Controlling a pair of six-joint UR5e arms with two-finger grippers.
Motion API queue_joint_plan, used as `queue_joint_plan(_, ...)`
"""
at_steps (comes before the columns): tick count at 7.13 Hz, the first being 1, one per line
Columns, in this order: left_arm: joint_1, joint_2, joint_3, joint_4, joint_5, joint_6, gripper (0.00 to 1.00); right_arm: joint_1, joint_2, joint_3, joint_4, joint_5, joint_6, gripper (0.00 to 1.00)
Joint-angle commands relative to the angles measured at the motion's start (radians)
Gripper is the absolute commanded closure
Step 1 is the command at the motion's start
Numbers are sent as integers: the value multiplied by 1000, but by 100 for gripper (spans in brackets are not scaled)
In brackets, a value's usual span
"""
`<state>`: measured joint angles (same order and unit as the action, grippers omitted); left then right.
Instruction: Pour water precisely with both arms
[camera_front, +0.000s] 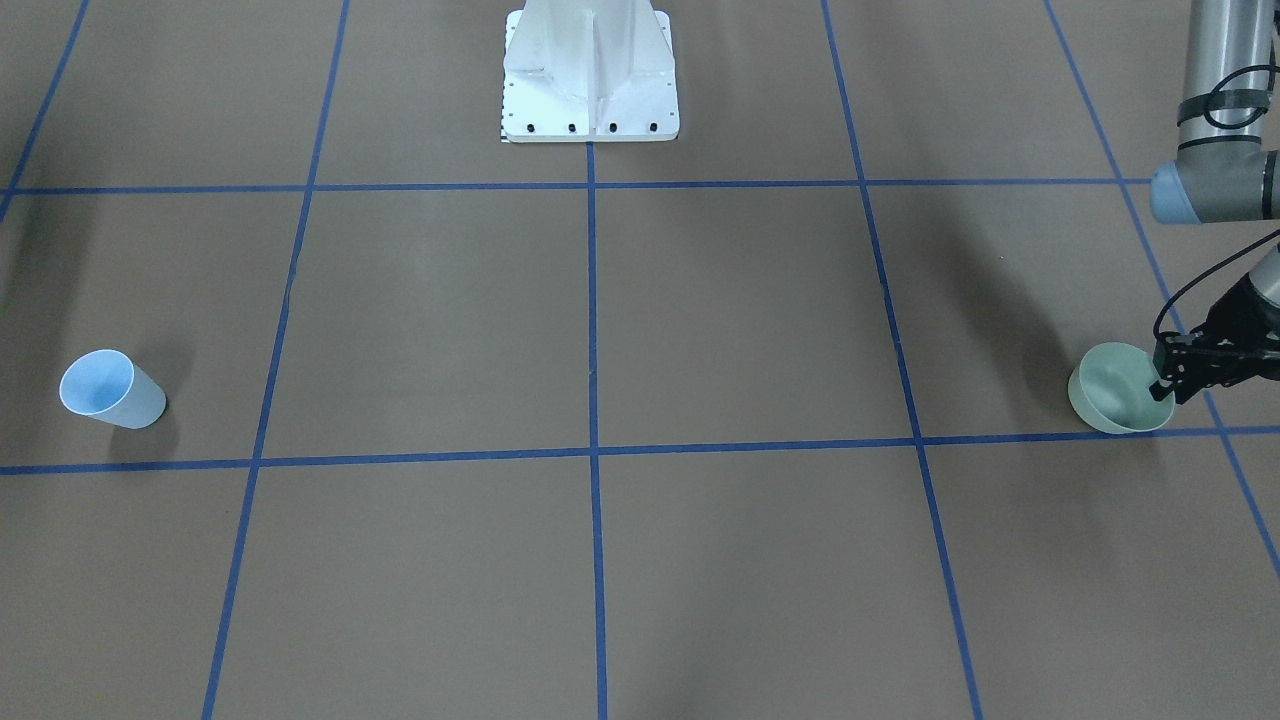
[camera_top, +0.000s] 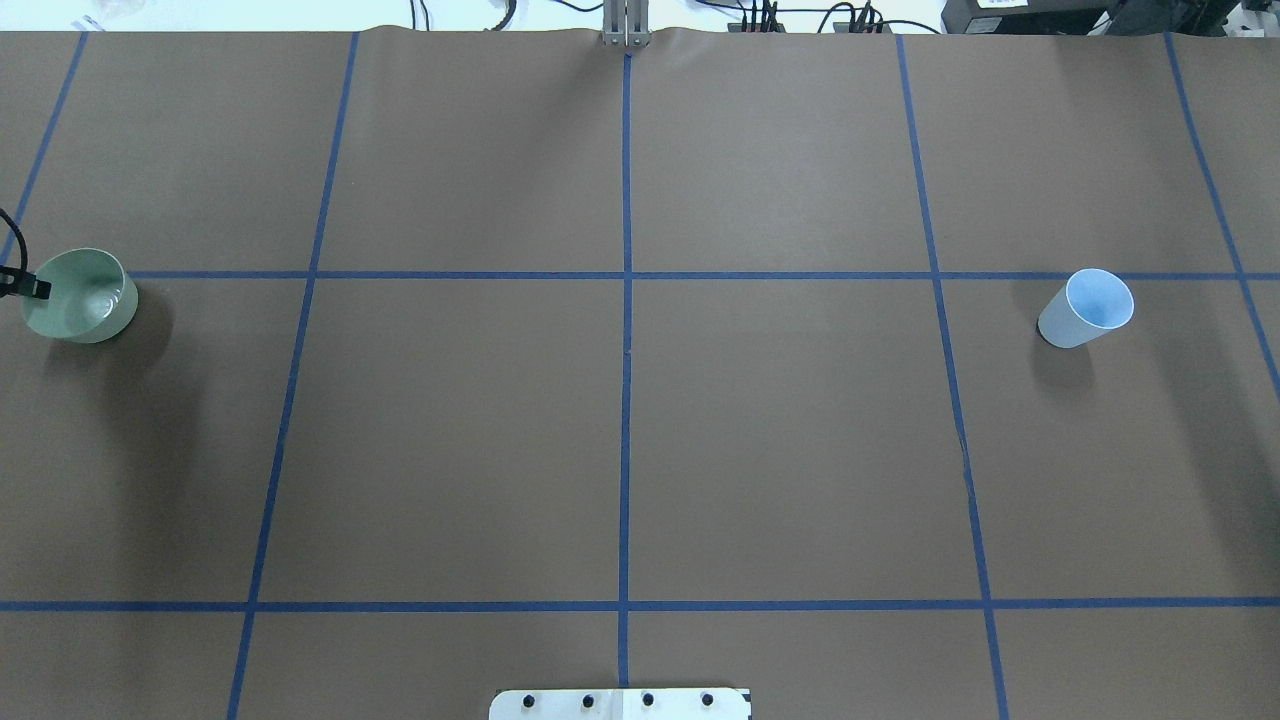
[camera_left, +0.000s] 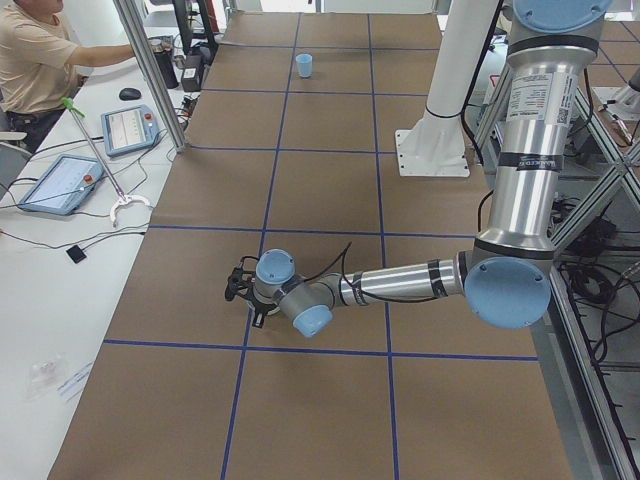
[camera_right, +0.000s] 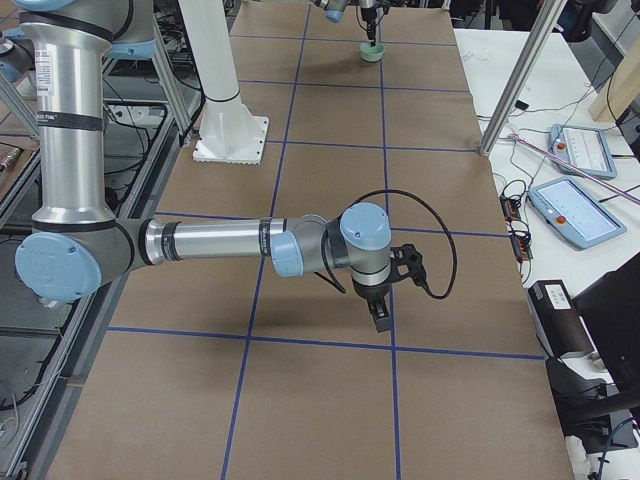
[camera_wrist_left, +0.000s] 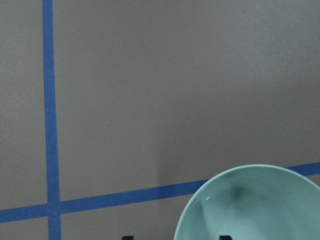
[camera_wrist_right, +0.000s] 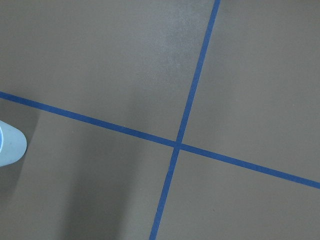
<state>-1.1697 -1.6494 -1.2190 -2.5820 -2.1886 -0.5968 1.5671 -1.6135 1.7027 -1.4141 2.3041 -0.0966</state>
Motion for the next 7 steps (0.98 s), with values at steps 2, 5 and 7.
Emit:
queue_joint_plan(2, 1, -4, -72, -3, -133, -36, 100, -1, 1, 0, 1, 0, 0, 0)
queue_joint_plan(5, 37, -38, -223, 2, -142, -288, 100, -1, 0, -2, 0, 1, 0, 0)
queue_joint_plan(7, 103, -154, -252, 86, -116, -385, 100, -1, 0, 0, 0, 2, 0, 0)
